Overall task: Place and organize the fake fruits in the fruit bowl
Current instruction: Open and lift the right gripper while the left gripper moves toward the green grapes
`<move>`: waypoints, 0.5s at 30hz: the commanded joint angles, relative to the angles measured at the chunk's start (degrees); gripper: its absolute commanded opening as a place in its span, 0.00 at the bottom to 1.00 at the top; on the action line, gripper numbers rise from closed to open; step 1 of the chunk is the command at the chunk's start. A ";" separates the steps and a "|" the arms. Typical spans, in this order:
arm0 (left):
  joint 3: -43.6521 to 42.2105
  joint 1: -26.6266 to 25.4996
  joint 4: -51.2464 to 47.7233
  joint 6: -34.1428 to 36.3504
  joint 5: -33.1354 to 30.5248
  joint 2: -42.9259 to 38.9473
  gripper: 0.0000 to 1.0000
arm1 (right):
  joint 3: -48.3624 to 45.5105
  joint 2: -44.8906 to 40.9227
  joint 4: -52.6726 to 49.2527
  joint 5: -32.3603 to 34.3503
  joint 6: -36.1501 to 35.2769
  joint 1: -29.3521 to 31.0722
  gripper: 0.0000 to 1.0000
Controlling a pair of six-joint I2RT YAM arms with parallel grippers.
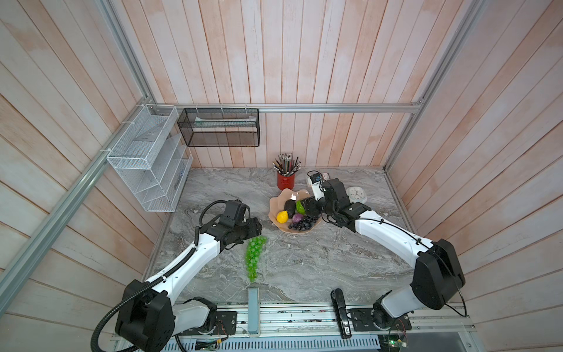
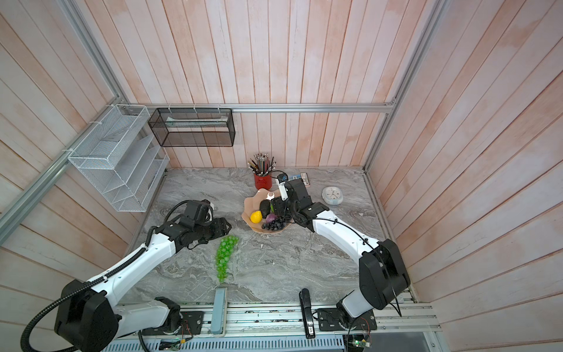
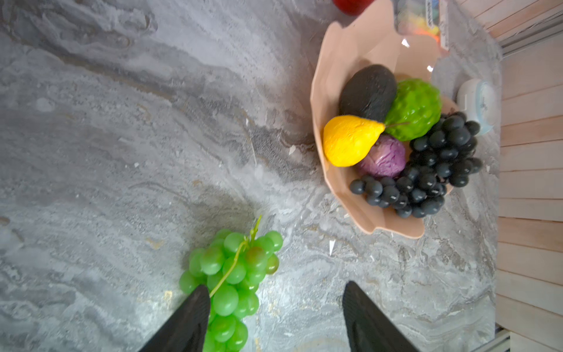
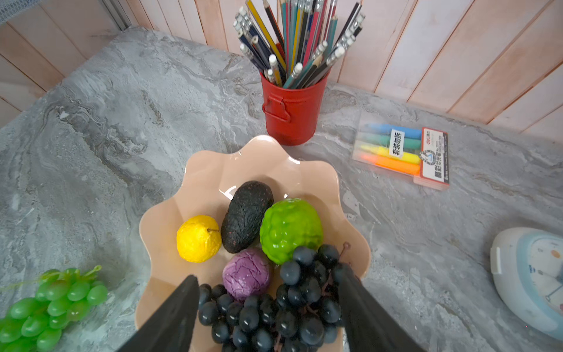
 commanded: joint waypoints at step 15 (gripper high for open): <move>-3.62 3.13 5.67 -3.13 6.79 5.25 0.61 | -7.42 -3.57 12.22 -4.40 3.22 0.21 0.71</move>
